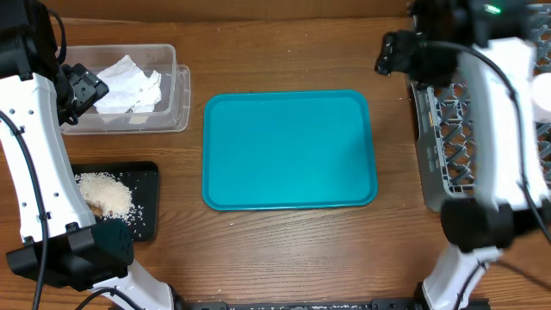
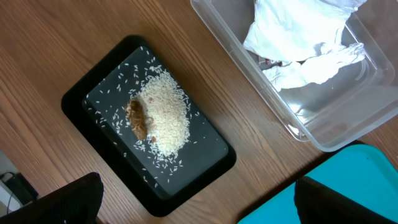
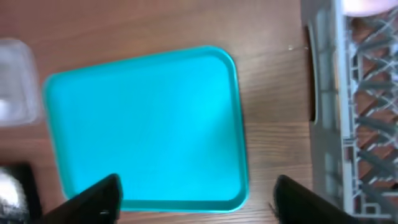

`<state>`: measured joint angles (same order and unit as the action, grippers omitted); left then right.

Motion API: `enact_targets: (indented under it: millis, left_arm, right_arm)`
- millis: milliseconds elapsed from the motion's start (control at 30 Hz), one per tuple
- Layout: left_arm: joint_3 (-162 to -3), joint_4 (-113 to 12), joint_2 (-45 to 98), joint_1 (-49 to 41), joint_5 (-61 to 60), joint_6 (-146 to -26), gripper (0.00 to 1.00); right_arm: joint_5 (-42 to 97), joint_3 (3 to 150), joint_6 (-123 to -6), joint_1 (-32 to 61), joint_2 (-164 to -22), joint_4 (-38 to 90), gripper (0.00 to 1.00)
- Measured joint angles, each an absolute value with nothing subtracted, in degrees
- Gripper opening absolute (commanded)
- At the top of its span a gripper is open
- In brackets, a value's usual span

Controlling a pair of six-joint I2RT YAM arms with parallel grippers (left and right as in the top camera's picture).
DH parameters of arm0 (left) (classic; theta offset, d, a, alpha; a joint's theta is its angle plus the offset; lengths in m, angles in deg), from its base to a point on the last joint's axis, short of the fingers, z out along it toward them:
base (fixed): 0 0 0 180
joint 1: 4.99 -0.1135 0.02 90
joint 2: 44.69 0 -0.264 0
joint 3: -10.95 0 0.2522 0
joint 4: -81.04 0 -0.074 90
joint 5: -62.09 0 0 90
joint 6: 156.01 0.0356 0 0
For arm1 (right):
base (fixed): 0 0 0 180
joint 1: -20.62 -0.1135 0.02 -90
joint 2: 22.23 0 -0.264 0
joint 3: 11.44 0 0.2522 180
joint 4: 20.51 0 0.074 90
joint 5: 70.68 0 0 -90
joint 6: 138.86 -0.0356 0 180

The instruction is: Sort waste into correct bins and load items into the dishwasher

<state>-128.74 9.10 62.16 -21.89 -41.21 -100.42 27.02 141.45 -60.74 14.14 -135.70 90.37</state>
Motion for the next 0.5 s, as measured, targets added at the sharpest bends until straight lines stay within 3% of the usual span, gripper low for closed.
enact_targets:
  millis: [300, 500]
  left_arm:
    - [-128.74, 9.08, 62.16, -21.89, -41.21, -100.42, 1.00]
    - [-128.74, 9.08, 62.16, -21.89, -41.21, -100.42, 1.00]
  right_arm:
    - [23.41, 132.05, -60.90, 14.14, -113.12, 90.46, 1.00]
    - [21.62, 119.07, -61.25, 14.17, -110.00, 90.57, 1.00]
